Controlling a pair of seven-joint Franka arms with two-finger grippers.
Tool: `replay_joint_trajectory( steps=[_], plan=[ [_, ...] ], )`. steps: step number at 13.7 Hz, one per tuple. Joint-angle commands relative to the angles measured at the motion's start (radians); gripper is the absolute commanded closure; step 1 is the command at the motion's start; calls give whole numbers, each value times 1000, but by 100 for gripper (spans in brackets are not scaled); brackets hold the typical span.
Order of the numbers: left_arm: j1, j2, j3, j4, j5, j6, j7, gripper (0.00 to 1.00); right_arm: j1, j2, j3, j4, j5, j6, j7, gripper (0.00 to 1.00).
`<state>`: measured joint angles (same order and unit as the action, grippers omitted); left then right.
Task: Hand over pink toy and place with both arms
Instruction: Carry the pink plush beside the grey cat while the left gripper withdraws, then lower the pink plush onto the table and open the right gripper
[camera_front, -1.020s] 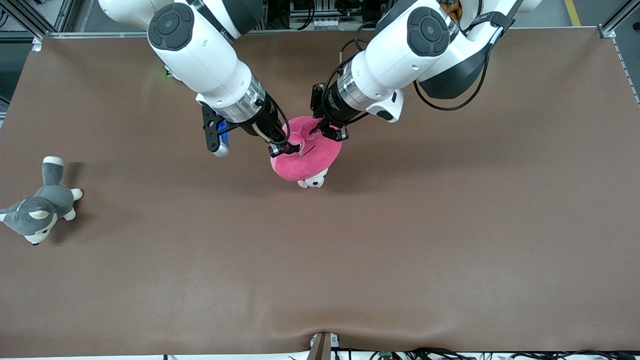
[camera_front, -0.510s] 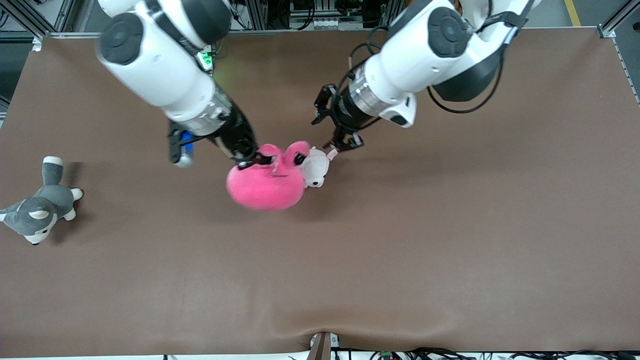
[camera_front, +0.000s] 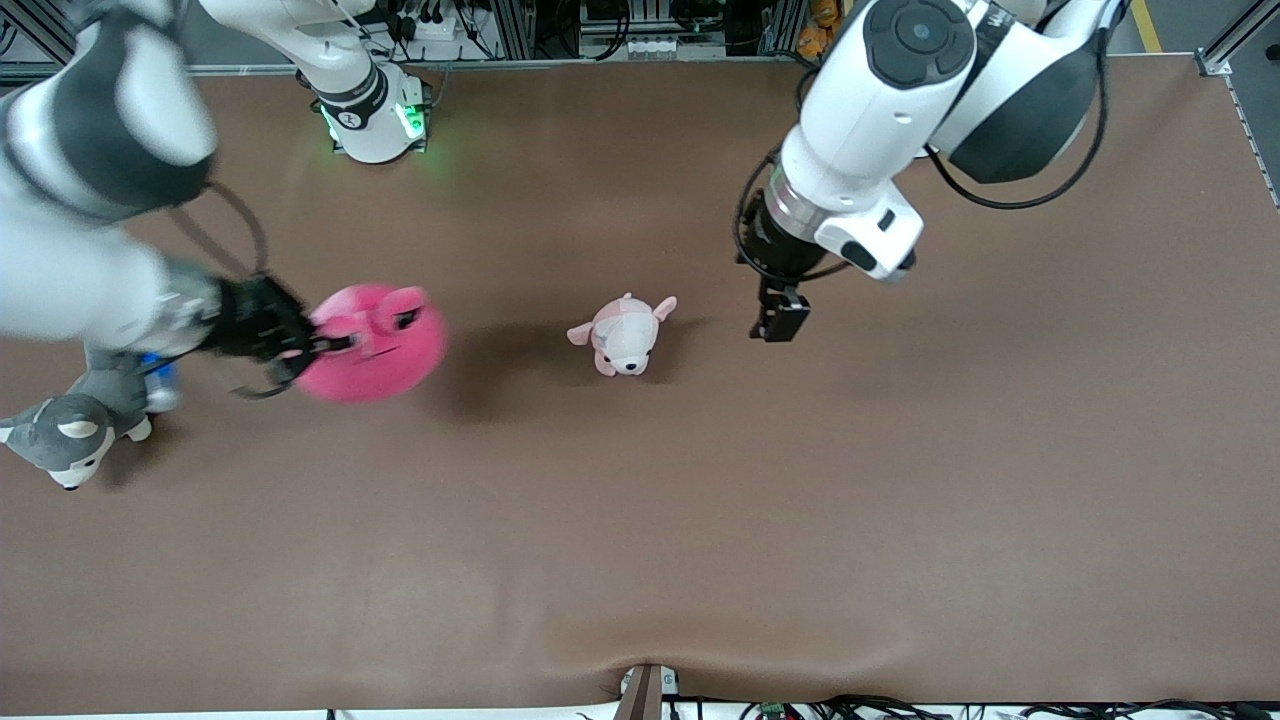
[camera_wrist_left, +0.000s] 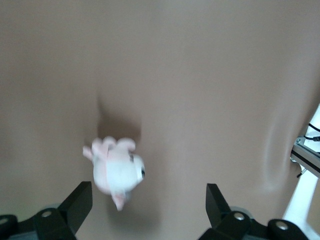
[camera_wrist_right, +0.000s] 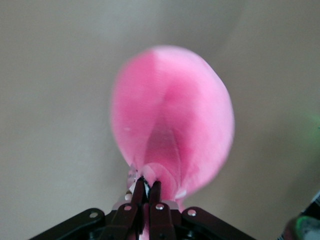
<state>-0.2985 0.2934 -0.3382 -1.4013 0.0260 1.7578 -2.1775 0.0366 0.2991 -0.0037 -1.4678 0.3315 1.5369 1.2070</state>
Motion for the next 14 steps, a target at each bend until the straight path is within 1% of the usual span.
replay_joint_trajectory(
  steps=[1, 3, 5, 7, 8, 10, 11, 12, 13, 14],
  plan=[
    [-5, -23, 47, -2, 49, -61, 268, 0, -121, 3, 22, -106, 60, 5, -104, 100],
    [-5, -49, 96, -2, 40, -105, 573, 0, -162, 29, 22, -185, 64, 34, -187, 100],
    [5, -60, 129, -2, 37, -164, 831, 0, -178, 31, 22, -303, 64, 145, -231, 100],
    [70, -83, 136, -2, 34, -207, 973, 0, -190, 28, 22, -396, 64, 218, -300, 100],
    [102, -94, 136, -2, 28, -224, 1031, 0, -214, 29, 22, -420, 76, 241, -338, 100],
    [140, -137, 137, -4, 25, -253, 1198, 0, -259, 32, 22, -417, 92, 244, -388, 100],
    [154, -152, 139, -5, 25, -262, 1301, 0, -276, 34, 21, -408, 92, 235, -403, 84],
    [177, -160, 139, -4, 25, -267, 1373, 0, -273, 34, 22, -387, 86, 224, -399, 23],
    [205, -163, 137, -4, 25, -267, 1425, 0, -268, 31, 22, -349, 81, 186, -397, 0],
    [216, -163, 137, -4, 25, -267, 1462, 0, -271, 31, 22, -272, 81, 116, -399, 0]
  ],
)
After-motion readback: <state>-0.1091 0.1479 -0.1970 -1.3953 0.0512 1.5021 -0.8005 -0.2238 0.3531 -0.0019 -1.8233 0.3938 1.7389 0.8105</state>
